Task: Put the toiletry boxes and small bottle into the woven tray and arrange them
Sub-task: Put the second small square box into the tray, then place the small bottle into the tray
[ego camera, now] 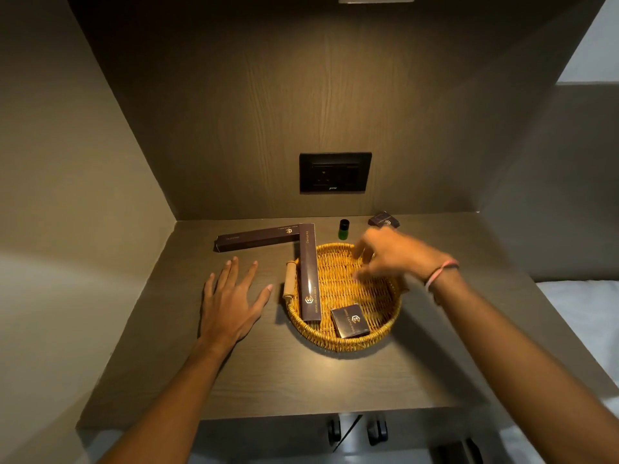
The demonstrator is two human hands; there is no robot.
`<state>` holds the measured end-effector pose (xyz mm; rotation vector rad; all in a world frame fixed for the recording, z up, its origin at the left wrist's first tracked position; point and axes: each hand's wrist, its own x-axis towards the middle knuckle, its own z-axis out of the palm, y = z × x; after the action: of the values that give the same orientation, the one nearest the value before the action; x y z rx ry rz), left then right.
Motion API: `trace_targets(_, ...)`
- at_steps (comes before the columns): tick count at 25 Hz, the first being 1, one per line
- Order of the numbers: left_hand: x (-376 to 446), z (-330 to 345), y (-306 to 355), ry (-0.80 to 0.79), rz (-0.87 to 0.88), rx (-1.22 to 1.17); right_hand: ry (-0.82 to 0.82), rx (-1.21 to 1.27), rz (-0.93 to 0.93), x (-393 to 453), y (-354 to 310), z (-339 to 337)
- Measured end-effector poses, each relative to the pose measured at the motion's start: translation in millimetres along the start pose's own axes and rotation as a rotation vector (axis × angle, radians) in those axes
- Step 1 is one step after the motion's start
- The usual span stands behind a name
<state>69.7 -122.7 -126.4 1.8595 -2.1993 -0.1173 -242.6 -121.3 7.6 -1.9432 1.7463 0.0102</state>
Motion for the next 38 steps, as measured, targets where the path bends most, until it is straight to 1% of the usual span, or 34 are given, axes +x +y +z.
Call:
trace_targets(2,1.0,1.1,-0.5,-0.002,-0.005,-0.007,0.278,-0.001,0.056,27.4,21.0,-21.3)
trace_targets(3,1.4,1.8,-0.4,-0.001,-0.009,-0.009,0.362,-0.052,0.104,43.8,30.3,-28.7)
trace_targets(4,1.4,2.2,-0.3,-0.002,-0.013,-0.007,0.39,-0.103,0.157,60.3,38.1,-33.1)
trace_targets(6,1.7,3.3,-0.6,0.0,-0.017,-0.005,0.325,-0.132,0.225,87.2,51.3,-32.2)
trace_targets(8,1.8,3.6,-1.8,0.005,-0.018,-0.006,0.243,-0.093,0.249,99.8,62.2,-20.6)
trace_targets(9,1.8,3.4,-1.7,0.006,-0.019,-0.005,0.248,-0.064,0.247,102.8,67.9,-12.5)
trace_targets(11,1.2,2.9,-0.7,0.005,-0.02,-0.003,0.312,-0.016,0.233,101.6,74.7,-1.2)
trace_targets(13,0.4,2.7,-0.2,0.013,-0.02,0.003,0.387,-0.003,0.2,92.0,70.9,-6.2)
trace_targets(16,0.9,2.3,0.7,0.016,-0.016,-0.002,0.462,0.016,0.056,58.3,55.8,-27.7)
trace_targets(17,1.0,2.3,0.9,0.014,-0.017,-0.003,0.434,0.014,-0.016,44.4,47.9,-31.9)
trace_targets(19,0.4,3.1,1.7,0.013,-0.015,-0.006,0.263,-0.001,-0.129,20.0,24.6,-29.5)
trace_targets(21,0.0,3.4,0.6,0.023,-0.01,-0.01,0.053,-0.038,-0.172,10.0,-0.4,-12.5)
trace_targets(23,-0.5,3.1,0.6,0.037,-0.006,-0.013,-0.06,-0.041,-0.174,10.0,-14.9,8.1)
trace_targets(26,-0.1,2.6,-0.1,0.037,-0.011,-0.017,-0.142,-0.03,-0.193,10.4,-15.7,24.5)
trace_targets(29,-0.1,2.9,0.2,0.03,-0.015,-0.007,-0.201,-0.021,-0.212,5.5,-8.0,25.9)
trace_targets(34,0.2,4.1,-1.0,0.041,-0.011,-0.006,-0.266,0.098,-0.178,11.4,1.1,17.9)
trace_targets(35,0.2,4.4,-1.2,0.042,-0.012,-0.006,-0.229,0.141,-0.181,15.6,2.6,14.9)
trace_targets(36,0.3,4.8,-1.3,0.041,-0.013,-0.004,-0.132,0.179,-0.183,20.7,3.6,11.1)
trace_targets(38,0.9,5.3,-2.0,0.037,-0.014,-0.003,0.177,0.197,-0.168,37.3,6.0,3.2)
